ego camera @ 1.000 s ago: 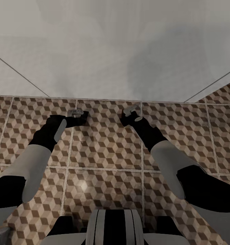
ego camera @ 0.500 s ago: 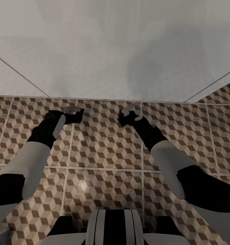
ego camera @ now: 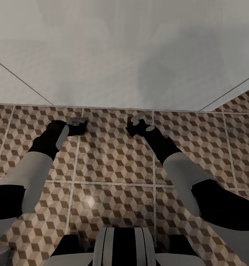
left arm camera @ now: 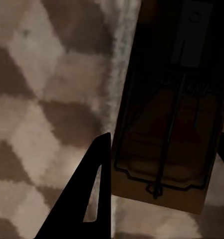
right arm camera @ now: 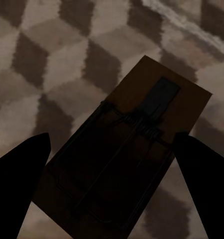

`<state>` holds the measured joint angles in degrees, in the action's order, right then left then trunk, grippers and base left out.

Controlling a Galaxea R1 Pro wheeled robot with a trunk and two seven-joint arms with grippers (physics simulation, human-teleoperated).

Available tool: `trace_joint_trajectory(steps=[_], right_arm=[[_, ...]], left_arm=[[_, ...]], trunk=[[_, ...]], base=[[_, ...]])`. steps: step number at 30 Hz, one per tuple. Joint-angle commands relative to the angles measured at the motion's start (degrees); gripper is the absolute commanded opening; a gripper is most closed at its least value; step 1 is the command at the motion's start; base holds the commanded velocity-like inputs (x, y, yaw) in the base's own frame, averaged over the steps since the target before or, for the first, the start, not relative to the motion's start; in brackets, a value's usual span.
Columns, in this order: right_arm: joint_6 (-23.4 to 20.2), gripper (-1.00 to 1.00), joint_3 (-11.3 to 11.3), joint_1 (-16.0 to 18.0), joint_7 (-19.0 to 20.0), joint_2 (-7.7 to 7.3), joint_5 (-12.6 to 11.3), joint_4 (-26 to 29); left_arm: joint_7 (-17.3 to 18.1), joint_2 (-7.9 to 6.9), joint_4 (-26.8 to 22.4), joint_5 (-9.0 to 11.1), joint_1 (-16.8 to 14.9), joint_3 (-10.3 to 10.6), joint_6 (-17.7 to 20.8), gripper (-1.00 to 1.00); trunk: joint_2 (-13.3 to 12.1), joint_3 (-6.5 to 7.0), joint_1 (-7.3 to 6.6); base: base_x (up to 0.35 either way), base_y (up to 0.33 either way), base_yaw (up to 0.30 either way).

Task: Take the four mousetraps from the cabinet in the bathroom and place them on the bathroom floor. Make sure all four end up on the same floor surface, and ensure that at least two of them are either under or directly next to the same bathroom sink.

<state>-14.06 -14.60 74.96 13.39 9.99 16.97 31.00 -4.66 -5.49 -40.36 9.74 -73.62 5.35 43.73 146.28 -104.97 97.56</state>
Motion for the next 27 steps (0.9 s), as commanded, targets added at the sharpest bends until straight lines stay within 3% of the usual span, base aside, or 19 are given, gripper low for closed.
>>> trace_joint_trajectory(steps=[1,7,14,24,27], right_arm=[[-0.28,-1.0,0.01,0.01,0.26,0.0,0.6,0.12],[-0.32,-1.0,0.01,0.01,-0.71,0.0,0.79,0.0],[-0.36,-1.0,-0.07,0.01,-5.98,0.0,0.78,-0.8],[-0.27,-1.0,-0.14,0.01,-6.73,0.0,0.78,-0.93],[-0.27,-1.0,-0.16,0.01,-6.63,0.0,0.78,-0.91]], left_arm=[[-0.58,-0.24,-0.13,0.55,-0.02,0.34,0.23,-1.0],[-0.51,-0.93,-1.4,0.55,-0.03,0.36,0.2,-1.0],[-0.43,-0.99,-3.22,0.62,-0.03,0.29,0.21,-1.0],[-0.76,-0.93,-3.77,0.57,-0.03,0.31,0.03,-1.0],[-0.97,-0.93,-3.87,0.55,-0.03,0.35,-2.49,-1.0]], trunk=[[0.01,-0.03,-0.01],[0.01,-0.03,-0.01],[0.01,-0.03,-0.01],[0.01,-0.03,-0.01],[0.01,-0.03,-0.01]], base=[[0.0,0.0,0.0],[0.0,0.0,0.0],[0.0,0.0,0.0],[0.0,0.0,0.0],[0.0,0.0,0.0]])
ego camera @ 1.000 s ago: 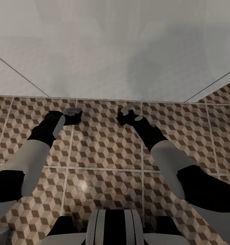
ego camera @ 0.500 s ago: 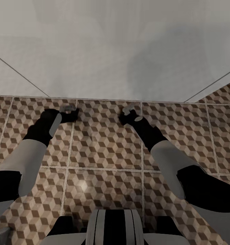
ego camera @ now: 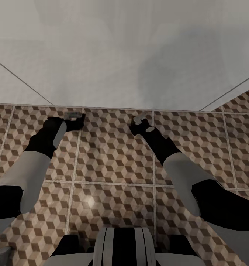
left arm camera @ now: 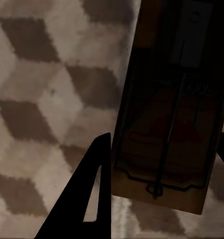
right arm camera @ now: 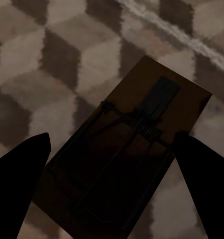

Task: Take the four mousetraps from the cabinet in the bathroom and place them on the bathroom floor. Make sure all four end up on the same floor surface, and ensure that at least two of them are either under or directly next to the same bathroom sink.

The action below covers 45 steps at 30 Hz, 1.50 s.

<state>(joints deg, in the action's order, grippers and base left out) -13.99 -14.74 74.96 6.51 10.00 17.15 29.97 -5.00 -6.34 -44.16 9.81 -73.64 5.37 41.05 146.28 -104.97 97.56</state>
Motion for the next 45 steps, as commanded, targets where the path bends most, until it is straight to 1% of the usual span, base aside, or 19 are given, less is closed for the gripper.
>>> trace_joint_trajectory(steps=[1,2,6,9,14,17,20,22,25,30,31,35,39,41,45], right_arm=[[-0.32,-1.0,-0.01,0.01,0.27,0.0,0.61,0.13],[-0.31,-1.0,-0.02,0.01,0.3,0.0,0.61,0.15],[-0.26,-1.0,0.0,0.01,0.39,0.0,0.61,0.19],[-0.26,-1.0,0.0,0.01,0.42,0.0,0.61,0.18],[-0.25,-1.0,-0.01,0.01,0.43,0.0,0.61,0.19],[-0.25,-1.0,-0.02,0.01,0.43,0.0,0.59,0.2],[-0.25,-1.0,-0.02,0.01,0.43,0.0,0.6,0.21],[-0.25,-1.0,-0.02,0.01,0.43,0.0,0.59,0.19],[-0.26,-1.0,-0.02,0.01,0.43,0.0,0.55,0.19],[-0.27,-1.0,-0.02,0.01,0.43,0.0,0.52,0.19],[-0.28,-1.0,-0.02,0.01,0.43,0.0,0.52,0.19],[-0.27,-1.0,-0.02,0.01,0.43,0.0,0.52,0.18],[-0.26,-1.0,-0.02,0.01,0.43,0.0,0.53,0.25],[-0.28,-1.0,-0.02,0.01,0.45,0.0,0.56,0.26],[-0.26,-1.0,-0.02,0.01,0.5,0.0,0.56,0.33]], left_arm=[[-0.67,-0.08,-0.07,0.48,-0.02,0.35,-0.57,-1.0],[-0.72,-0.08,-0.06,0.48,-0.02,0.38,-2.0,-1.0],[-0.78,0.04,-0.11,0.48,-0.02,0.5,-4.74,-1.0],[-1.2,0.09,-0.03,0.43,-0.02,0.74,-5.21,-1.0],[-5.78,0.13,-0.14,0.39,-0.02,1.07,-5.52,-1.0],[-6.73,0.09,-0.45,0.39,-0.02,1.15,-5.58,-1.0],[-7.16,-0.08,-2.54,0.39,0.01,1.2,-6.04,-1.0],[-7.3,-0.13,-3.75,0.39,0.05,1.21,-7.63,-1.0],[-7.36,-0.15,-3.63,0.43,0.06,1.18,-10.0,-1.0],[-7.21,-0.17,-0.63,0.53,0.07,1.02,-16.01,-1.0],[-7.19,-0.17,-0.11,0.56,0.07,1.01,-16.5,-1.0],[-7.05,-0.05,5.99,0.61,0.07,0.87,-18.86,-1.0],[-6.97,0.13,13.78,0.64,0.07,0.74,-24.83,-1.0],[-6.96,0.17,15.56,0.69,0.07,0.72,-26.31,-1.0],[-6.96,0.25,17.17,0.74,0.07,0.7,-27.46,-1.0]], trunk=[[0.01,-0.03,-0.01],[0.01,-0.03,-0.01],[0.01,-0.03,-0.01],[0.01,-0.03,-0.01],[0.01,-0.03,-0.01],[0.01,-0.03,-0.01],[0.01,-0.03,-0.01],[0.01,-0.03,-0.01],[0.01,-0.03,-0.01],[0.01,-0.03,-0.01],[0.01,-0.03,-0.01],[0.01,-0.03,-0.01],[0.01,-0.03,-0.01],[0.01,-0.03,-0.01],[0.01,-0.03,-0.01]], base=[[0.0,0.0,0.0],[0.0,0.0,0.0],[0.0,0.0,0.0],[0.0,0.0,0.0],[0.0,0.0,0.0],[0.0,0.0,0.0],[0.0,0.0,0.0],[0.0,0.0,0.0],[0.0,0.0,0.0],[0.0,0.0,0.0],[0.0,0.0,0.0],[0.0,0.0,0.0],[0.0,0.0,0.0],[0.0,0.0,0.0],[0.0,0.0,0.0]])
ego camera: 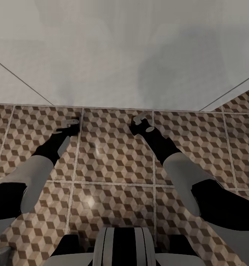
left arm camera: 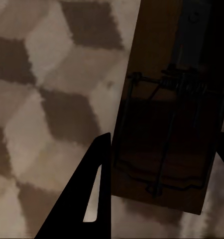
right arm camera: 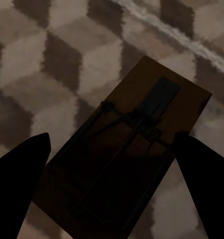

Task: Take the four mousetraps from the cabinet in the bathroom and place them on the bathroom floor. Make sure all four end up on the same floor surface, and ensure that at least two of them are either under or directly next to the same bathroom sink.

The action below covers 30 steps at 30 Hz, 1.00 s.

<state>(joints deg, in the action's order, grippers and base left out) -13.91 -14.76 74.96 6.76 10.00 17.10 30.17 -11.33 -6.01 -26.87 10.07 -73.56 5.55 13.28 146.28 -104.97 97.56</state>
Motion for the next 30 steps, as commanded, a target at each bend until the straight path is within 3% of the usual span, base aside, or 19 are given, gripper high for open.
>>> trace_joint_trajectory(steps=[1,30], right_arm=[[-0.34,-1.0,-0.01,0.01,0.26,0.0,0.61,0.13],[-0.86,-1.0,-0.01,0.01,2.02,0.0,0.49,-0.23]], left_arm=[[-0.63,-0.07,0.3,0.48,-0.01,0.51,0.15,-1.0],[-0.51,-0.05,1.1,0.63,-0.01,0.51,-0.45,-1.0]], trunk=[[0.01,-0.03,-0.01],[0.01,-0.03,-0.01]], base=[[0.0,0.0,0.0],[0.0,0.0,0.0]])
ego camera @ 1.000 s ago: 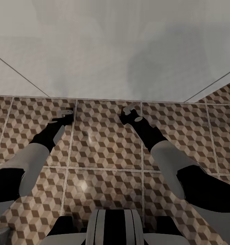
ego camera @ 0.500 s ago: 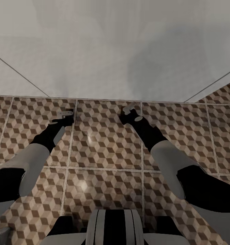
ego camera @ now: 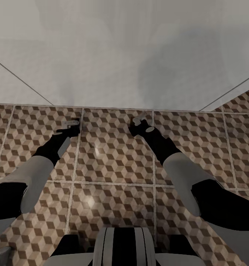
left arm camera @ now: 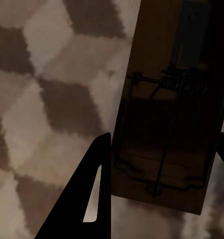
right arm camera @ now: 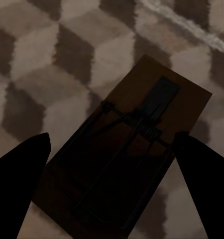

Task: Take the four mousetraps from the cabinet in the bathroom and place them on the bathroom floor. Make sure all four end up on the same floor surface, and ensure that at least two of them are either under or directly next to the same bathroom sink.

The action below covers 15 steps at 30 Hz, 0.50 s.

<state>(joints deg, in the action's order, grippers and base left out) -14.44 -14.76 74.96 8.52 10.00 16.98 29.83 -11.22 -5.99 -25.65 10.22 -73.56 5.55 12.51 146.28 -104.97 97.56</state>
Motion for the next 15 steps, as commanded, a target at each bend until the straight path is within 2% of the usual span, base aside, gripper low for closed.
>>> trace_joint_trajectory(steps=[1,6,11,15], right_arm=[[-0.4,-1.0,-0.01,0.01,0.26,0.0,0.6,0.1],[-0.85,-1.0,0.0,0.01,0.27,0.0,0.53,-0.12],[-1.17,-1.0,0.12,0.01,0.27,0.0,0.58,-4.0],[-1.13,-1.0,0.16,0.01,0.27,0.0,0.6,-5.03]], left_arm=[[-0.61,-0.07,-0.18,0.49,0.0,0.52,0.33,-1.0],[-0.57,-0.07,-0.32,0.5,0.0,0.52,0.33,-1.0],[1.04,-0.12,-0.36,0.5,0.0,0.52,0.33,-1.0],[1.8,-0.15,-0.33,0.5,0.0,0.52,0.34,-1.0]], trunk=[[0.01,-0.03,-0.01],[0.01,-0.03,-0.01],[0.01,-0.03,-0.01],[0.01,-0.03,-0.01]], base=[[0.0,0.0,0.0],[0.0,0.0,0.0],[0.0,0.0,0.0],[0.0,0.0,0.0]])
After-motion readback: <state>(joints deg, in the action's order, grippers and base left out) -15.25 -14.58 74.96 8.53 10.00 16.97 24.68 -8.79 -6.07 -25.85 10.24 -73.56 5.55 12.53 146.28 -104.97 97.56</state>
